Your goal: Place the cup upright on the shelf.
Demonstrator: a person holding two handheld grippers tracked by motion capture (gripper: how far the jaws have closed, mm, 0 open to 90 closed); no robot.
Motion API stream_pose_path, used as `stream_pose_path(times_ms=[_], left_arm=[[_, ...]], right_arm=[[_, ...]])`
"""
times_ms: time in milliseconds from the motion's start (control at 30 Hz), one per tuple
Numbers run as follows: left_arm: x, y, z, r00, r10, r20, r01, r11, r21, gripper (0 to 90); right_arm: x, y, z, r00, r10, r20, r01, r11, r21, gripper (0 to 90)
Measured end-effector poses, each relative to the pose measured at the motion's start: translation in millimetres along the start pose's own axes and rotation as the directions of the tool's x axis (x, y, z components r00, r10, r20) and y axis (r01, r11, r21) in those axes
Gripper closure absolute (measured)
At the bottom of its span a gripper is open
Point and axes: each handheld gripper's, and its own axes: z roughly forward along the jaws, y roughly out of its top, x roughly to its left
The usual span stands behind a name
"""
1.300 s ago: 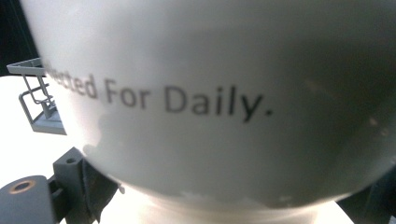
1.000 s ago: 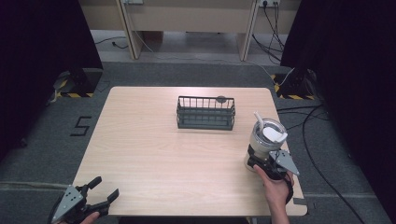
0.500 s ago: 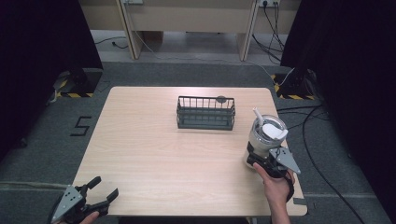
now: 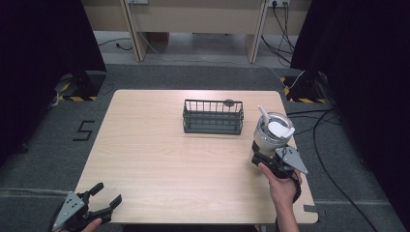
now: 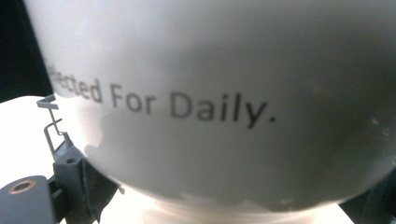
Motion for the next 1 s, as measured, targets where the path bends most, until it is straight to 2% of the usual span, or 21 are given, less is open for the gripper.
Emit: stream_pose_path(times_ms=[433, 1000], left_arm=[[0.2, 0.0, -0.3, 1.0000, 0.002, -0.001, -0.002, 1.0000, 0.000, 15.4], [0.5, 0.0, -0.5, 1.0000, 0.000, -0.003, 0.000, 1.0000, -0.001, 15.4]], right_arm=[[17.8, 22.3, 19.9, 0.9993, -0.009, -0.036, 0.008, 1.000, -0.027, 9.0], [30.4, 41.1, 39.4, 0.9982, -0.013, -0.059, 0.010, 0.999, -0.047, 9.1]])
